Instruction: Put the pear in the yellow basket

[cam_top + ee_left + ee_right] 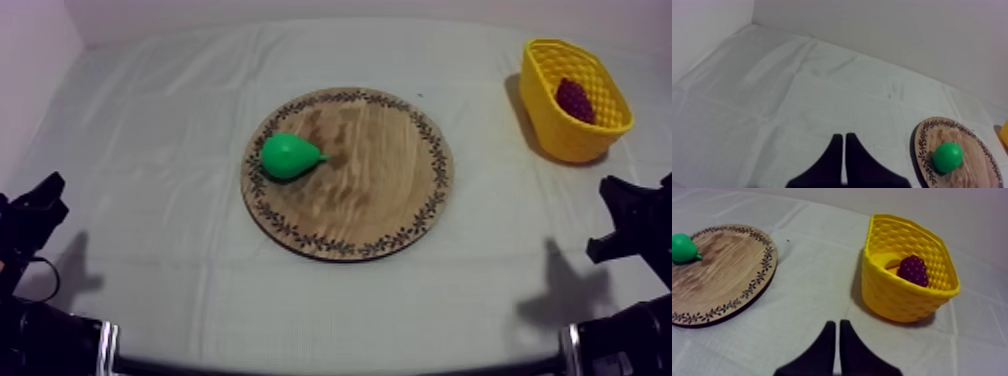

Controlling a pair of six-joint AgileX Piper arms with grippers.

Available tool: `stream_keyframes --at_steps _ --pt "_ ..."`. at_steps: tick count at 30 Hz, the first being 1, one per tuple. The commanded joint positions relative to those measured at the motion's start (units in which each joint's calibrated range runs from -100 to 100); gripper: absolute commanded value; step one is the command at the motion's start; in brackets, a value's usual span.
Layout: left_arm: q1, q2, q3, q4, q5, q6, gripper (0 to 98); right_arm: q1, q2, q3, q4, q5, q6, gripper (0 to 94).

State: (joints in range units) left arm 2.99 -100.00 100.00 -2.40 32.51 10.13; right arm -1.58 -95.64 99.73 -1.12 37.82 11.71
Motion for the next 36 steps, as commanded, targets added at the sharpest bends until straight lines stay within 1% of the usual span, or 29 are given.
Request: stream_keyframes --at_steps 1,14,22,28,33,36 --pt "0.01 0.0 0.0 -0.02 -0.01 0.01 0.1 -0.02 -0.03 0.05 -0.03 0.01 -0.9 0.5" --pt "0.01 0.0 0.0 -0.02 -0.01 0.01 0.1 -0.28 -0.03 0.05 -0.03 0.01 -0.81 0.6" --pt "0.01 0.0 0.0 -0.02 -0.01 0.01 0.1 -0.67 0.56 -1.67 -0.26 -0.89 1.97 0.4" --pt "0.01 0.0 0.0 -0.02 -0.01 0.01 0.1 -2.99 6.75 -10.96 0.21 2.39 3.21 0.4" --pt "0.01 0.0 0.0 -0.02 -0.01 0.01 0.1 -6.21 16.71 -22.73 1.41 5.03 2.85 0.4" --pt "0.01 0.0 0.0 -0.02 -0.01 0.01 0.1 -8.02 23.52 -30.11 1.5 5.91 3.74 0.4"
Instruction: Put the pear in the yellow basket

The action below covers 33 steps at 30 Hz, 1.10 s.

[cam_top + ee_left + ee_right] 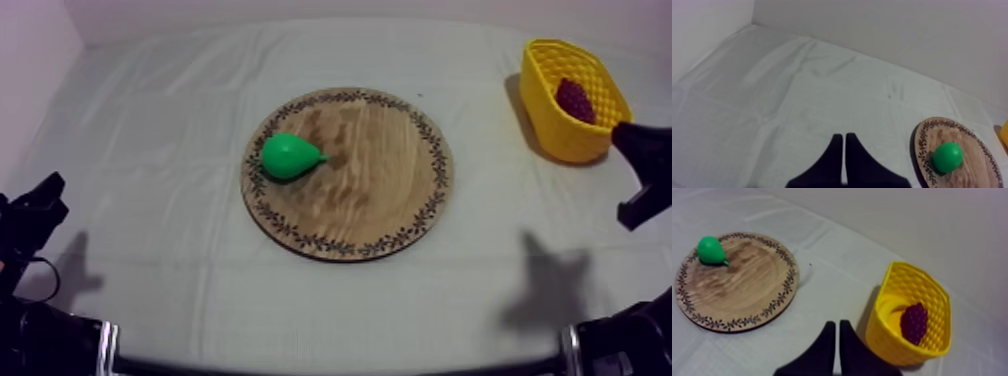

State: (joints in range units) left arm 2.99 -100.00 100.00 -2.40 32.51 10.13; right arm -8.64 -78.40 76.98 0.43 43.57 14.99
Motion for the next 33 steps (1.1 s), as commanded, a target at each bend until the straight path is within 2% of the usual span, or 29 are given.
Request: stream_keyframes --at_steps 1,7,15,22,33 --pt "0.01 0.0 0.0 -0.02 -0.01 0.01 0.1 -1.67 8.54 -9.72 -0.02 0.35 0.89 0.4" --pt "0.01 0.0 0.0 -0.02 -0.01 0.01 0.1 -6.48 22.95 -24.45 1.19 2.41 2.65 0.4" --pt "0.01 0.0 0.0 -0.02 -0.01 0.01 0.1 -12.48 43.5 -45.58 0.65 8.59 5.24 0.4" --pt "0.01 0.0 0.0 -0.02 -0.01 0.01 0.1 -16.0 60.26 -61.35 -0.7 15.12 9.44 0.4" --pt "0.01 0.0 0.0 -0.02 -0.01 0.01 0.1 -21.89 81.85 -79.13 2.92 24.79 11.46 0.4"
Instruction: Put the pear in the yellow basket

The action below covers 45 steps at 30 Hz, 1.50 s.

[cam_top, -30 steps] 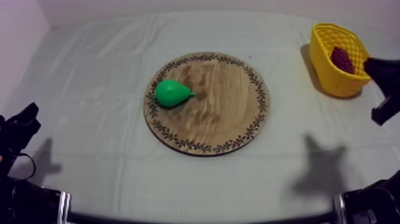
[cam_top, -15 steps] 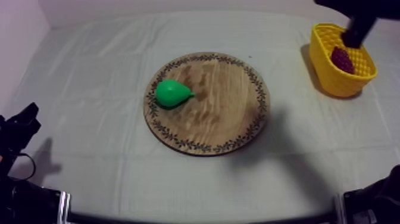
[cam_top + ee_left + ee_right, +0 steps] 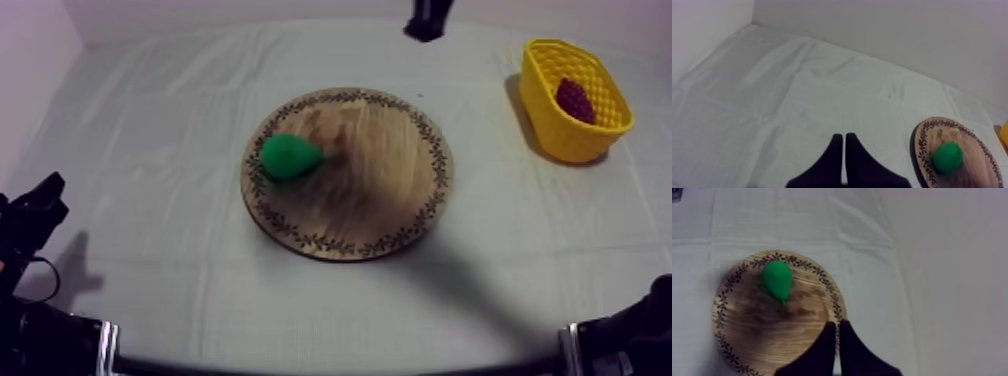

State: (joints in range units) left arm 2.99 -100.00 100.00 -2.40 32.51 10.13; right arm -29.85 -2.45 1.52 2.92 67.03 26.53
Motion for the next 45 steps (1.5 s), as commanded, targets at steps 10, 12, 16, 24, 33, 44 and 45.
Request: stream_keyframes --at_steps 10,12,16,24,33,44,45 --pt "0.01 0.0 0.0 -0.02 -0.01 0.01 0.1 -4.73 23.42 -19.84 3.78 10.33 -0.54 0.4" --pt "0.01 0.0 0.0 -0.02 -0.01 0.01 0.1 -5.22 26.3 -22.31 4.41 11.84 -1.05 0.4" --pt "0.01 0.0 0.0 -0.02 -0.01 0.01 0.1 -5.73 31.72 -26.66 5.56 15.05 -2.44 0.4" --pt "0.01 0.0 0.0 -0.02 -0.01 0.01 0.1 -5.49 39.41 -31.79 7.97 19.19 -4.42 5.9" --pt "0.01 0.0 0.0 -0.02 -0.01 0.01 0.1 -5.26 42.66 -34.68 7.57 24.57 -2.02 28.6" --pt "0.01 0.0 0.0 -0.02 -0.01 0.01 0.1 -5.61 43.48 -35.31 7.49 27.86 2.67 68.2" --pt "0.01 0.0 0.0 -0.02 -0.01 0.01 0.1 -5.68 43.6 -35.33 7.47 27.65 2.55 69.1"
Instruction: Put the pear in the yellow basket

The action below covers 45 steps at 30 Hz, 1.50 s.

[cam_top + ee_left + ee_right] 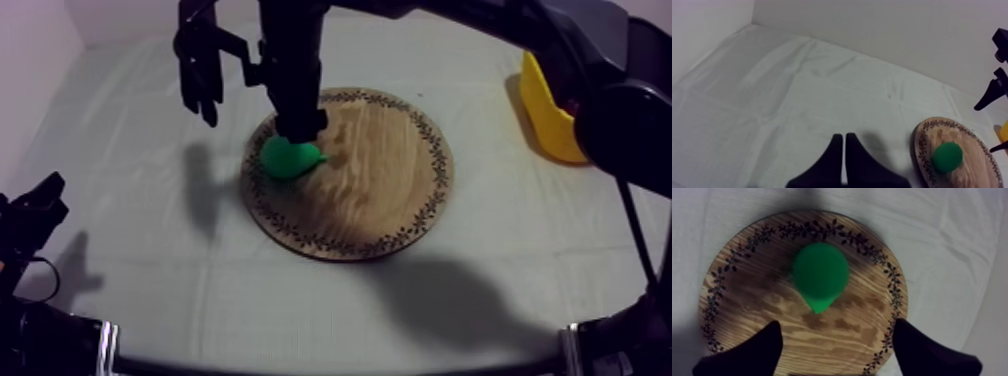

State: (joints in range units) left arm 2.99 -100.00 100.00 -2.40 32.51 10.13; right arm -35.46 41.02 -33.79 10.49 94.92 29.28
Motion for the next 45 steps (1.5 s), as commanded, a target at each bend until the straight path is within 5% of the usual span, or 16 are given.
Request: stream_keyframes --at_steps 1,32,45 --pt "0.01 0.0 0.0 -0.02 -0.01 0.01 0.1 -0.11 0.26 -0.03 -0.18 -0.46 -0.38 69.9" --pt "0.01 0.0 0.0 -0.02 -0.01 0.01 0.1 0.04 17.65 -9.53 -2.23 -3.18 -6.31 67.5" --pt "0.01 0.0 0.0 -0.02 -0.01 0.01 0.1 1.26 20.41 -12.2 -1.65 -4.6 -6.42 38.5"
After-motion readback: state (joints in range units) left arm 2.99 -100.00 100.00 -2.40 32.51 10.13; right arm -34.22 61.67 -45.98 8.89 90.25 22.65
